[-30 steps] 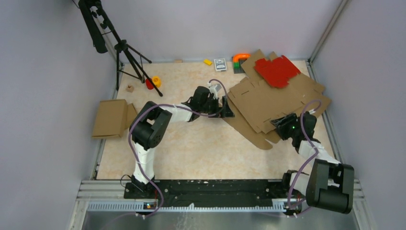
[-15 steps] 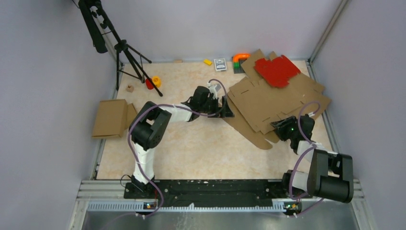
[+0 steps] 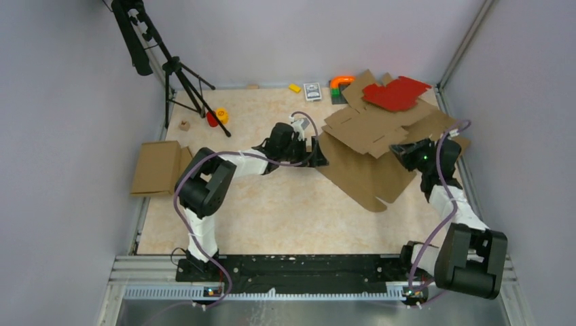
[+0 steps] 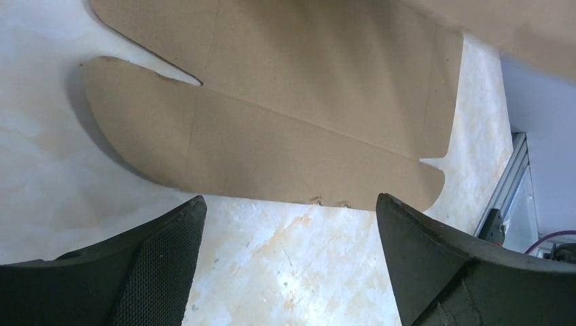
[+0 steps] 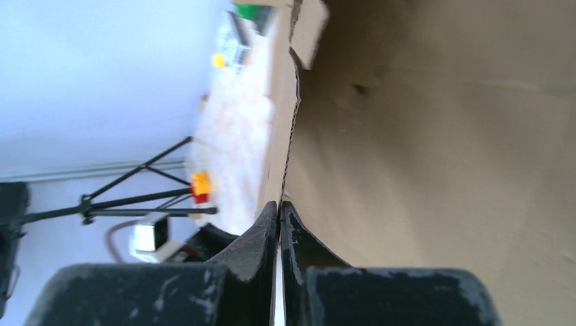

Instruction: Fold the paper box

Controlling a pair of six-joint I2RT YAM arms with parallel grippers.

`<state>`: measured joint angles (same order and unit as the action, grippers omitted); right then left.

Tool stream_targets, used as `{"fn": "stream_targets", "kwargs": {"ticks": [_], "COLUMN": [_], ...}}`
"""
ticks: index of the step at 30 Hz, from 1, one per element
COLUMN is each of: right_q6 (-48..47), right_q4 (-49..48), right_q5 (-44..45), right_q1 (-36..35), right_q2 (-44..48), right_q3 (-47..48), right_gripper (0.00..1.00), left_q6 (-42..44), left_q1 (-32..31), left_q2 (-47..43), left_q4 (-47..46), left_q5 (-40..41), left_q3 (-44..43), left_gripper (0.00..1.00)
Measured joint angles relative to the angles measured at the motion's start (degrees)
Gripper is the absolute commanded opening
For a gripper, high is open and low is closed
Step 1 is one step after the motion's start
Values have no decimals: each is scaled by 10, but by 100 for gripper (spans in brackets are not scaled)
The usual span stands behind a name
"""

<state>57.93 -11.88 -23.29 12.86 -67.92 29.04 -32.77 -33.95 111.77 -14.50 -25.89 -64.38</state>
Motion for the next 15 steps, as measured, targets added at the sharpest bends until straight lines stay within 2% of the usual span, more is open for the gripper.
{"fn": "stream_targets", "kwargs": {"ticks": [6,15], "right_q6": [4,9], "right_q4": [46,111], "right_q5": [-29,-46], "right_q1": [0,-1], "right_q2": [60,75], "right_q3": [98,148], "right_gripper": [0,0], "left_q6": [2,14], "left_q1": [0,0], "left_q2": [-44,-113], "left_q4": [-20,-70], "left_q5": [18,55], "left_q3": [44,101], "left_gripper": [96,96]}}
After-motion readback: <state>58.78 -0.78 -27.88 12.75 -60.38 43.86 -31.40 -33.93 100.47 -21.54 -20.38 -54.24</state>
